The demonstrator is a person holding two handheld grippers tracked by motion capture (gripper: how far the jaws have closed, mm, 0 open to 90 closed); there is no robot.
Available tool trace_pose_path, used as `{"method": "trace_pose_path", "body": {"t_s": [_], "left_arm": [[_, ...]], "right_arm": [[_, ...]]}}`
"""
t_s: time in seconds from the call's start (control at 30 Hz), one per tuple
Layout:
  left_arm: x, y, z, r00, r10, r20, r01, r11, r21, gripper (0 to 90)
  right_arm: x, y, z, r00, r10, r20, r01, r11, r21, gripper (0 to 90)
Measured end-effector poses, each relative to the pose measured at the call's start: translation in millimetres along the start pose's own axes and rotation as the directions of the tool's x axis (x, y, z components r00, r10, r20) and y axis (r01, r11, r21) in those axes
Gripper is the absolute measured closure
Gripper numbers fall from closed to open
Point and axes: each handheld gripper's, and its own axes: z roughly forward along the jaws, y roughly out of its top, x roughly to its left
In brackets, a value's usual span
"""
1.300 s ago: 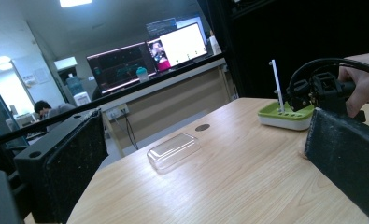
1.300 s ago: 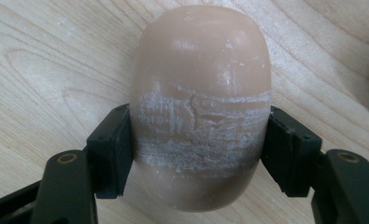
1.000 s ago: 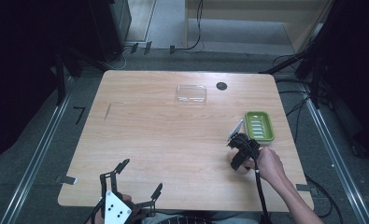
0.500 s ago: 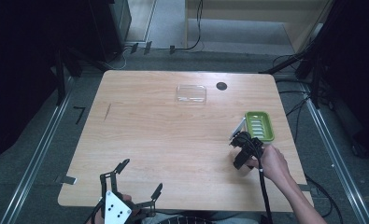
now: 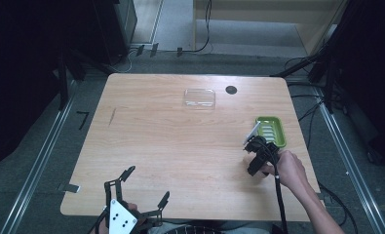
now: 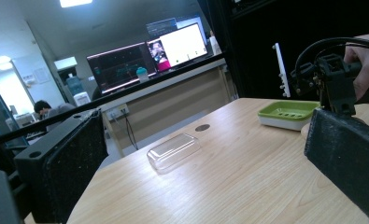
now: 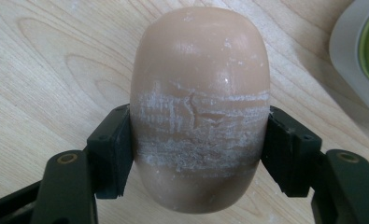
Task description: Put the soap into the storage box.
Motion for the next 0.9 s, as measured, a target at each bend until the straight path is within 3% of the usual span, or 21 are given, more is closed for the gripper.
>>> {"method": "trace_pose_path", "body": {"t_s": [0.9], "left_arm": [[0.2,0.0,-0.1,1.0,0.0,0.0,0.0,1.0,0.0,0.0]], "right_arm": [[-19.1,-11.6,-10.9,0.9989,0.046,0.01,-0.046,0.999,-0.004,33.4]]}}
